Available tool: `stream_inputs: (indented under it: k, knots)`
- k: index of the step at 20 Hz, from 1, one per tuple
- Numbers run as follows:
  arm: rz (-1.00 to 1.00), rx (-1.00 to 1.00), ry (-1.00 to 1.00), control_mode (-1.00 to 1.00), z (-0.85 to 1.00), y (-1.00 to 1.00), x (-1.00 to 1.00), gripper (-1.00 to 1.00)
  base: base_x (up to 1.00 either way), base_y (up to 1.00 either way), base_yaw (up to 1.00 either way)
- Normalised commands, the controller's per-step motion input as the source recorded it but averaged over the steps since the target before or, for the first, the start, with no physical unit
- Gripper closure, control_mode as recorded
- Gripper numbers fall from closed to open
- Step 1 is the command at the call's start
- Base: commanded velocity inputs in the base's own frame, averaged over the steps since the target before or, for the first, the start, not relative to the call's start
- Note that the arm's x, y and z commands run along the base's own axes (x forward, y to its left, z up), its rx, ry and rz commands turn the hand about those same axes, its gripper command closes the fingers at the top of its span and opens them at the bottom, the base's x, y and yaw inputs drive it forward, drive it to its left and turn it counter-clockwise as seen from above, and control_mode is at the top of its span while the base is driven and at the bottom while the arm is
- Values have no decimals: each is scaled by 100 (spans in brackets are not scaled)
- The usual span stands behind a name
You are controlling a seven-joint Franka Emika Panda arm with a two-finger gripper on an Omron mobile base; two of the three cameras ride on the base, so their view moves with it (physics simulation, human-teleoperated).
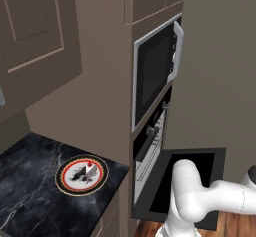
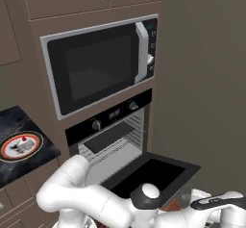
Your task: Take the baked cake out of the oven and place it on the plate for cooling. Then close the oven door.
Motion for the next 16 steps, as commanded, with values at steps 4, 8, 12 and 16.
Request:
stream_inputs:
  k: [4, 8, 12, 16]
  knots:
    - [0, 1, -14, -100, -46, 0, 1, -100, 0, 0, 0]
    - [0, 2, -19, -100, -50, 0, 7, -100, 0, 0, 0]
    - [0, 4, -24, -100, -57, 17, 0, -100, 0, 0, 0]
    - [0, 3, -27, -100, -57, 42, 0, -100, 0, 0, 0]
